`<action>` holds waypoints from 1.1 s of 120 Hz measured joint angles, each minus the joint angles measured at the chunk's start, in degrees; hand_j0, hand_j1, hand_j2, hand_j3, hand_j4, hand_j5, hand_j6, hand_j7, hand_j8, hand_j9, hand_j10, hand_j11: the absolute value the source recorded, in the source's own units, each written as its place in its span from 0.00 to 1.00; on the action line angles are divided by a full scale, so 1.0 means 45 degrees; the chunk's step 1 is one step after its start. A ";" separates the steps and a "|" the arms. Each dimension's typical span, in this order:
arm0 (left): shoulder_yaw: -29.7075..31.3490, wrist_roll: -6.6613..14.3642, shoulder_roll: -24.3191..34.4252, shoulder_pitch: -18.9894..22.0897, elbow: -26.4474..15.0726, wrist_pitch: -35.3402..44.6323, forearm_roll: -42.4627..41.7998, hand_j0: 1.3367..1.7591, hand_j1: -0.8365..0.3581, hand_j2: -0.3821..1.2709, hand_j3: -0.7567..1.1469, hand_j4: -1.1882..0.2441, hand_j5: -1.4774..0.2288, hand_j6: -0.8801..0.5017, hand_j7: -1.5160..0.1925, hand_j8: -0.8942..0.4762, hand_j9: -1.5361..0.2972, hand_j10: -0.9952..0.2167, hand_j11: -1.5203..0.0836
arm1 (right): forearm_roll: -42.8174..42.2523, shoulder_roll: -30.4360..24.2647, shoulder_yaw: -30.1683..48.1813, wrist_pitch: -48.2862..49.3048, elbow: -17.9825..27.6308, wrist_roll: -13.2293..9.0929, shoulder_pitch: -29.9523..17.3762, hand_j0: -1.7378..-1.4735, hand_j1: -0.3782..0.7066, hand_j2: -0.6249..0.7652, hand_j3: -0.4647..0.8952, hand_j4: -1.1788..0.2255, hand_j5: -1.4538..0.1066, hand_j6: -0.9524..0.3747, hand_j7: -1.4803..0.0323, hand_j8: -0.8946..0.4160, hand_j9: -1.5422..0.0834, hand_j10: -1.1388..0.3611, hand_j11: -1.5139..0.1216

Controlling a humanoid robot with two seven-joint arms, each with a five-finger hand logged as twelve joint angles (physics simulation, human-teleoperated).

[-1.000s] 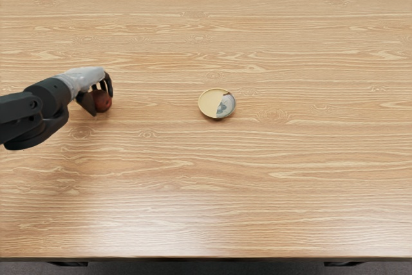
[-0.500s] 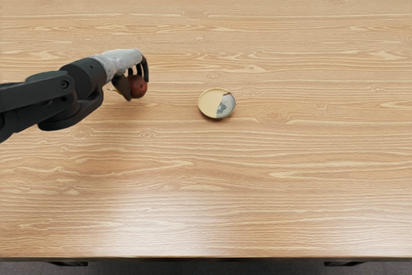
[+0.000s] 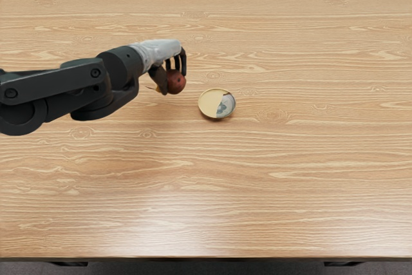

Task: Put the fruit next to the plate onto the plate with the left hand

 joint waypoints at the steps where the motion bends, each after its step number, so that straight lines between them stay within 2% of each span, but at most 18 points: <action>1: -0.0019 0.0001 -0.0028 -0.0002 0.0001 -0.0004 0.0001 0.76 0.42 0.50 0.40 0.37 0.32 0.34 0.35 0.30 0.34 0.26 0.38 | -0.0002 0.0000 0.0000 0.0000 0.0000 0.0000 0.0000 0.30 0.03 0.45 0.34 0.84 0.93 0.72 0.98 0.68 0.95 0.76 0.93; 52: -0.0587 0.0007 -0.1210 -0.0162 0.0199 -0.0009 0.0031 0.76 0.41 0.54 0.40 0.35 0.32 0.31 0.35 0.27 0.34 0.25 0.38 | 0.0000 0.0000 -0.0001 0.0000 -0.0005 0.0000 -0.0001 0.30 0.03 0.45 0.34 0.84 0.93 0.72 0.98 0.68 0.95 0.76 0.93; 75: -0.0591 0.0001 -0.2383 -0.0141 0.1361 0.0048 0.0056 0.76 0.38 0.57 0.40 0.35 0.32 0.32 0.35 0.23 0.34 0.25 0.37 | 0.0000 0.0000 -0.0002 0.0000 0.0002 0.0000 -0.0003 0.30 0.03 0.45 0.34 0.84 0.93 0.72 0.98 0.68 0.95 0.76 0.93; 100: -0.0511 0.0004 -0.2688 -0.0135 0.2163 0.0039 0.0143 0.76 0.38 0.58 0.40 0.35 0.32 0.31 0.35 0.22 0.34 0.25 0.38 | 0.0000 0.0000 -0.0001 0.0000 -0.0002 0.0000 -0.0002 0.30 0.03 0.45 0.34 0.84 0.93 0.72 0.98 0.68 0.95 0.76 0.93; 132: -0.0379 0.0008 -0.3238 -0.0083 0.3062 -0.0003 0.0217 0.76 0.38 0.53 0.40 0.36 0.33 0.28 0.36 0.20 0.35 0.26 0.39 | 0.0000 0.0000 -0.0003 0.0000 -0.0002 0.0000 -0.0001 0.30 0.03 0.45 0.34 0.84 0.93 0.72 0.98 0.68 0.95 0.76 0.93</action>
